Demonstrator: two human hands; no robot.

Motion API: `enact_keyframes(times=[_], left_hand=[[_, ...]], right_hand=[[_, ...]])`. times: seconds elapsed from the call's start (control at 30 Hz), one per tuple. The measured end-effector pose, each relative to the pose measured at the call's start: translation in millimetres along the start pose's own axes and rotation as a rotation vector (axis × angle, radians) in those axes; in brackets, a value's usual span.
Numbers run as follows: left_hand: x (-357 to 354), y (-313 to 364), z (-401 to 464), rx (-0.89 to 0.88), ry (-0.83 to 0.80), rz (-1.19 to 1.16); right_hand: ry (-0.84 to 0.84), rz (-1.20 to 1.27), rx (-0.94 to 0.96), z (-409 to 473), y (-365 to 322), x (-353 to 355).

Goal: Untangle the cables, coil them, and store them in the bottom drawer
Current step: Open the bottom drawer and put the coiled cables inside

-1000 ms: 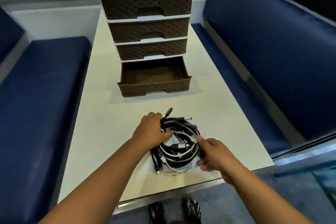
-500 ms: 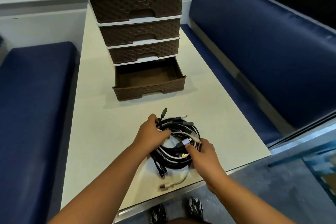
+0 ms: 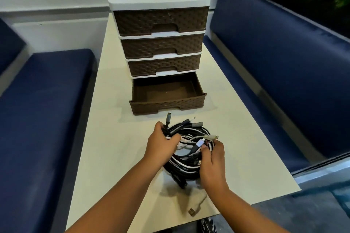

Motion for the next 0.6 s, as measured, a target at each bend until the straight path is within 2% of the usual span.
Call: enact_keyframes(times=[0.17,0.43,0.6], left_hand=[[19,36,19,-0.04,0.092,-0.037],[59,105,76,-0.061,0.243,-0.119],[69,124,113,0.003,0.308,-0.217]], right_hand=[[-0.024,0.082,0.048,32,-31,-4],[-0.094,0.177,0.208,103,-121,-19],[-0.152,0.096,0.255,153,-158,-34]])
Point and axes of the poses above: each hand's wrist, its own z-axis towards the middle knuckle, its own x-axis out of the back of the hand, y = z × x, the point moved 3 cm from there along z, towards the middle knuckle, and after that the axes turned 4 degrees about -x, right-handed, at the moved point
